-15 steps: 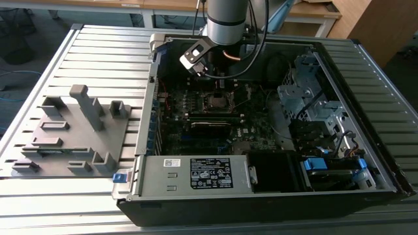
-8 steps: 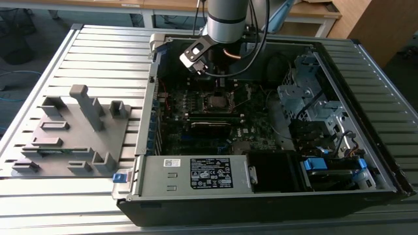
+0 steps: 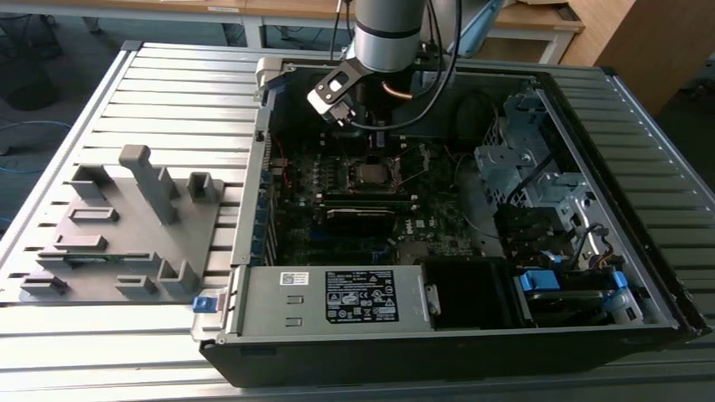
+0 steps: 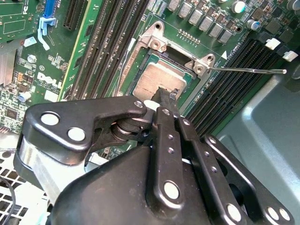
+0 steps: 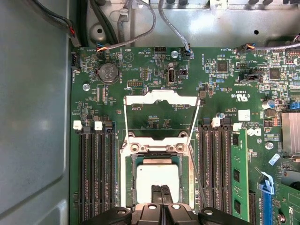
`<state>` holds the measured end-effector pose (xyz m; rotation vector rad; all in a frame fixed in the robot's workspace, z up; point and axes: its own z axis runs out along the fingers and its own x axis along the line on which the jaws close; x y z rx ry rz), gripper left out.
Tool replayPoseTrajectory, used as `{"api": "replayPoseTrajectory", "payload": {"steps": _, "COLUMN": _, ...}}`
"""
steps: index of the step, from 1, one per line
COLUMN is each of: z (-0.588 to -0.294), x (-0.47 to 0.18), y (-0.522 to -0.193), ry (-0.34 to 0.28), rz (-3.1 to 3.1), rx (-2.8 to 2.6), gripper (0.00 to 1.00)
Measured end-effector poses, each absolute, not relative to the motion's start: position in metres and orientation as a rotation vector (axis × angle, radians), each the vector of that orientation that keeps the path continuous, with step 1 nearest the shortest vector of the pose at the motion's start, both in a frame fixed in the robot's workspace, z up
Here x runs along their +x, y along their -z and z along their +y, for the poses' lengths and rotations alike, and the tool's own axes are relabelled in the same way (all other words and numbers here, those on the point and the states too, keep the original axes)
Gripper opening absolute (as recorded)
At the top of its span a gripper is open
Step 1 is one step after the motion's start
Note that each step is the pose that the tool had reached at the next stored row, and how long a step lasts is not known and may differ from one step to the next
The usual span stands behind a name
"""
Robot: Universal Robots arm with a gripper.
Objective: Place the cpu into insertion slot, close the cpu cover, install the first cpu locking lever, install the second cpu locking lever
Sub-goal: 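Place the cpu into insertion slot, then close the cpu cover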
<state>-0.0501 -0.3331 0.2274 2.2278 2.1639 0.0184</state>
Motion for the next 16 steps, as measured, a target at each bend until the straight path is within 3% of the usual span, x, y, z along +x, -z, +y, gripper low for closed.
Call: {"api": "replayPoseTrajectory", "payload": {"steps": 16, "z": -0.3331, "x": -0.0501, "y": -0.2342, "ry": -0.018, "rz": 2.164, "rx": 2.228, "gripper": 0.1}}
